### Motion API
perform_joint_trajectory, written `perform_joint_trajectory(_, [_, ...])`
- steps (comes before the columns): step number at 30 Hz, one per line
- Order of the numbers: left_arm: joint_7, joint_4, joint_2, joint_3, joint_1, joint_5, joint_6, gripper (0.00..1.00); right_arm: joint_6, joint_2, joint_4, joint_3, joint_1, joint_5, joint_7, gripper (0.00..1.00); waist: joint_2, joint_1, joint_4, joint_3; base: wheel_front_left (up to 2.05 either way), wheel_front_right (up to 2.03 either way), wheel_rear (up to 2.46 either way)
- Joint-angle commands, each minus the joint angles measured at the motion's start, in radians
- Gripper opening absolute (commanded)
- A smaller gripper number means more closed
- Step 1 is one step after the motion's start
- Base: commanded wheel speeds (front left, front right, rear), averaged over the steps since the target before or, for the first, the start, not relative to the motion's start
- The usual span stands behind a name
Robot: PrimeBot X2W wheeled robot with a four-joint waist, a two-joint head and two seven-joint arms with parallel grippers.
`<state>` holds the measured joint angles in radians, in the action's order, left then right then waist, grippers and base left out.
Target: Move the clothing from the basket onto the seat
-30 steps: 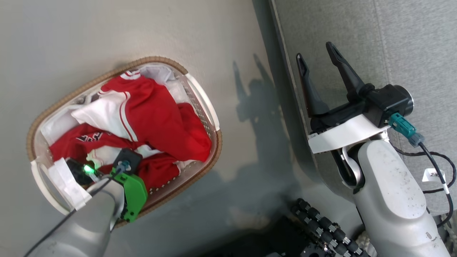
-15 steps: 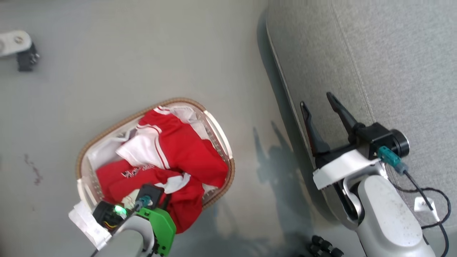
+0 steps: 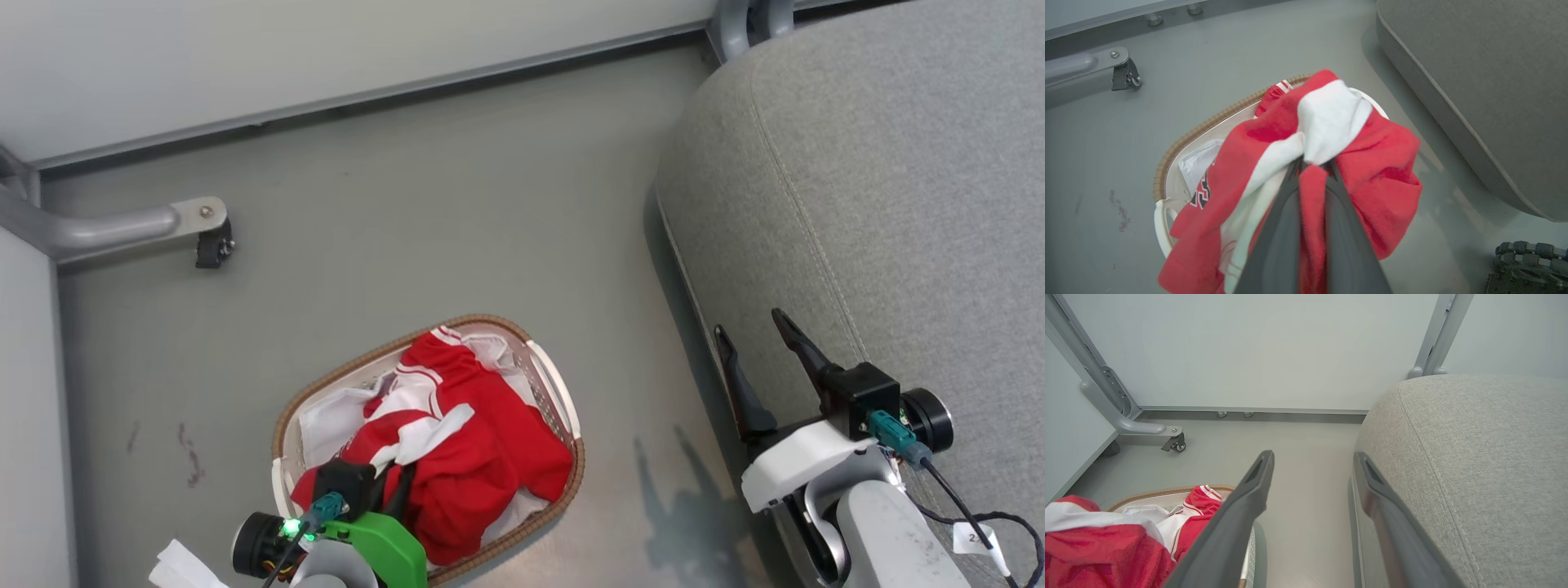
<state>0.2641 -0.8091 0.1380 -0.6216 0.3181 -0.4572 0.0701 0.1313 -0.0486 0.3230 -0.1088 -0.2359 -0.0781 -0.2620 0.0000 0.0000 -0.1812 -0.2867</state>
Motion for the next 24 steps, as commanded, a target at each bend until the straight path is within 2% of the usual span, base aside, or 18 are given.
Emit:
perform_joint_trajectory(1, [0.000,0.026,-0.006,0.031,-0.029,0.009,-0.007,0.00,-0.001,-0.004,0.005,0.006,0.027,0.008,-0.005,1.00,0.0000,0.0000,0.068,0.107,0.00,0.00,0.00])
perform_joint_trajectory(15, [0.001,0.293,-0.049,0.258,-0.113,0.130,0.017,0.00,-0.001,-0.004,0.026,0.033,0.123,0.021,-0.004,1.00,0.0000,0.0000,0.107,0.235,0.00,0.00,0.00])
perform_joint_trajectory(24, [0.001,0.439,-0.076,0.336,-0.064,0.168,0.045,0.00,-0.001,-0.004,0.046,0.001,0.157,0.035,-0.004,1.00,0.0000,0.0000,0.120,0.266,0.00,0.00,0.00])
